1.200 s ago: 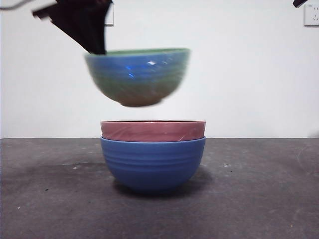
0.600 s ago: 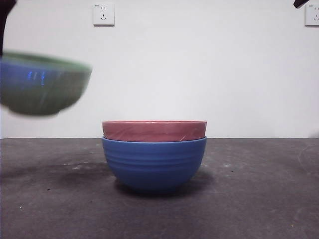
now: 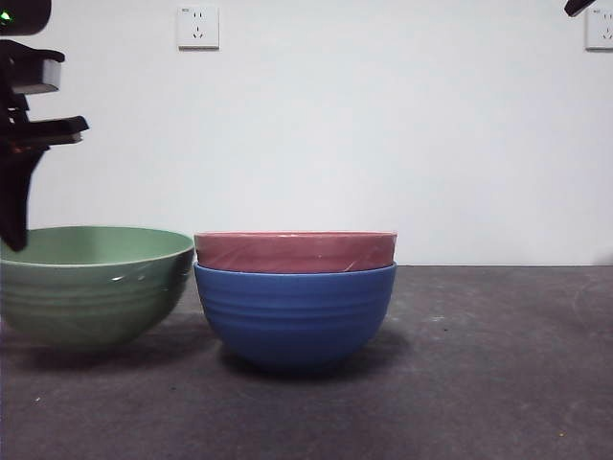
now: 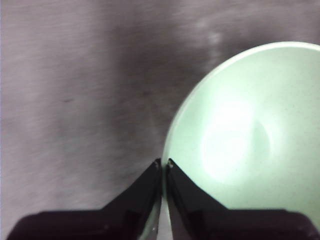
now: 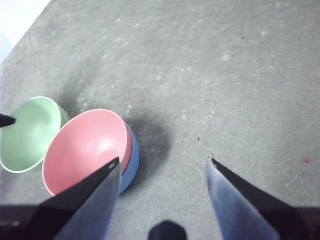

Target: Pick up the green bowl on the top,put the green bowl on the left,pick up the red bowl in the middle,put the red bowl on the right

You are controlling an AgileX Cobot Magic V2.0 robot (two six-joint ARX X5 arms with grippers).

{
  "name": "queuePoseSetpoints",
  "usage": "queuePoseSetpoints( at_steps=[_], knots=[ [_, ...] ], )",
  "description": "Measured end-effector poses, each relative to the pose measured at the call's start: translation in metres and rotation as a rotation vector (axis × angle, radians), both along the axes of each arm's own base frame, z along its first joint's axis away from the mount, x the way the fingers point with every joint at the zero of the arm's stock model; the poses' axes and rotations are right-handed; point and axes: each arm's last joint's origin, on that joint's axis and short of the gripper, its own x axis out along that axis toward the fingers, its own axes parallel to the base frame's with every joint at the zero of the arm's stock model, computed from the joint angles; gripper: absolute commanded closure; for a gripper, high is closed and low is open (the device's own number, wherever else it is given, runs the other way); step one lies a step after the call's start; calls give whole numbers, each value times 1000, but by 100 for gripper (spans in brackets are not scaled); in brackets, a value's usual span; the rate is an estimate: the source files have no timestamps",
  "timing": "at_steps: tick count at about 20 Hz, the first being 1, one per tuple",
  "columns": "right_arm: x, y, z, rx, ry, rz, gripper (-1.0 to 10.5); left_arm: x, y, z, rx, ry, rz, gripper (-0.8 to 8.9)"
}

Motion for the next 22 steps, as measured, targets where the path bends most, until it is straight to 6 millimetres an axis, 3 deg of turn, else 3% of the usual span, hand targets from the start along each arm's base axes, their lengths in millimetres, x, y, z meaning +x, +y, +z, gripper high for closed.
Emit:
queuePoseSetpoints(
  at_steps=[6,12,16,18,22],
  knots=[
    [0,0,0,1,0,0,662,6,-2,-9,1,26,-3,810],
    [0,0,0,4,1,5,653,6,-1,-9,1,32,-3,473],
    [6,9,-3,-1,31,56,652,3,-1,-5,7,53,-2,458],
    [14,22,-5,-8,64,116,653,-1,0,11,-4,6,-2,458],
    [39,58,-11,-87,141,205,653,-29,6,77,-66,-219,3,459]
  ],
)
